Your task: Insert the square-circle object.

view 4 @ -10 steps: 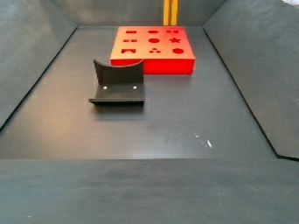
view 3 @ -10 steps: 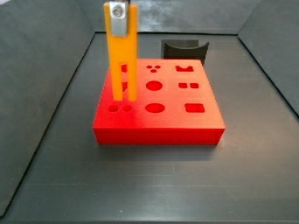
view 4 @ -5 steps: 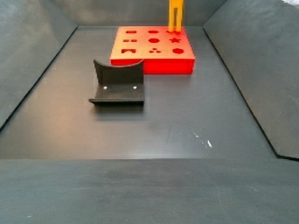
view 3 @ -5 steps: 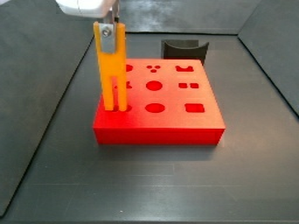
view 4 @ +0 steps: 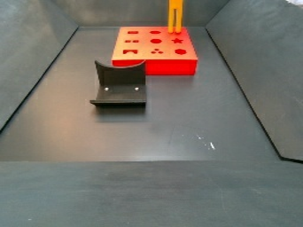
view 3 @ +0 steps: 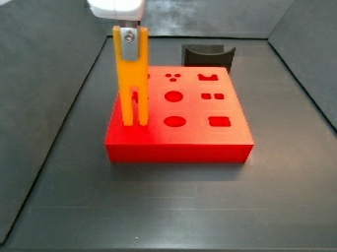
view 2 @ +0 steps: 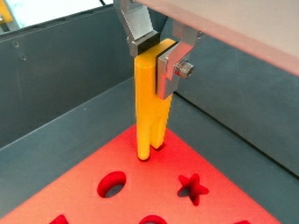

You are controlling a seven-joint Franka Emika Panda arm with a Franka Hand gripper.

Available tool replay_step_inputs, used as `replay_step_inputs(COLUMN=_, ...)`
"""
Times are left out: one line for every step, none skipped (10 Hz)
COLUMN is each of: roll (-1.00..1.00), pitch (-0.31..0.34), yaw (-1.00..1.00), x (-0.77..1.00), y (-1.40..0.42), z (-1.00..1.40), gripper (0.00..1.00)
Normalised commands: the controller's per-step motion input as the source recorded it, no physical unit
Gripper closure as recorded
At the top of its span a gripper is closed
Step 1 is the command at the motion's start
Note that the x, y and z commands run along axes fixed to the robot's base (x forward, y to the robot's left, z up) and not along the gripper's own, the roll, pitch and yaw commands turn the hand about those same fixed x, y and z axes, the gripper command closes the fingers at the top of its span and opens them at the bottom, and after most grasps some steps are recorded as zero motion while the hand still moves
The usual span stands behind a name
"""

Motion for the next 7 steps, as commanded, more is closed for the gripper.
replay_step_inputs(roll=0.10, pitch=0.001, yaw=0.00, x=0.01, y=0.00, z=-0.08, gripper=1.00)
replay_step_inputs(roll=0.09, pitch=0.001, yaw=-0.07, x=-0.15, y=0.00, z=-0.06, gripper=1.00)
replay_step_inputs(roll=0.05, pitch=0.000, yaw=-0.10, x=-0.15, y=0.00, z=-0.03, gripper=1.00)
replay_step_inputs(roll=0.03, pitch=0.000, yaw=0.00, x=-0.16, y=0.00, z=-0.01, gripper=1.00)
replay_step_inputs(roll=0.00, pitch=0.000, yaw=0.00, x=0.00, y=-0.06, z=-0.07, gripper=1.00)
replay_step_inputs(roll=0.02, pitch=-0.007, yaw=0.00, x=0.00, y=-0.10, z=-0.24, gripper=1.00)
replay_step_inputs(roll=0.01, pitch=-0.036, yaw=0.00, x=0.04, y=-0.09, z=-0.41, gripper=1.00)
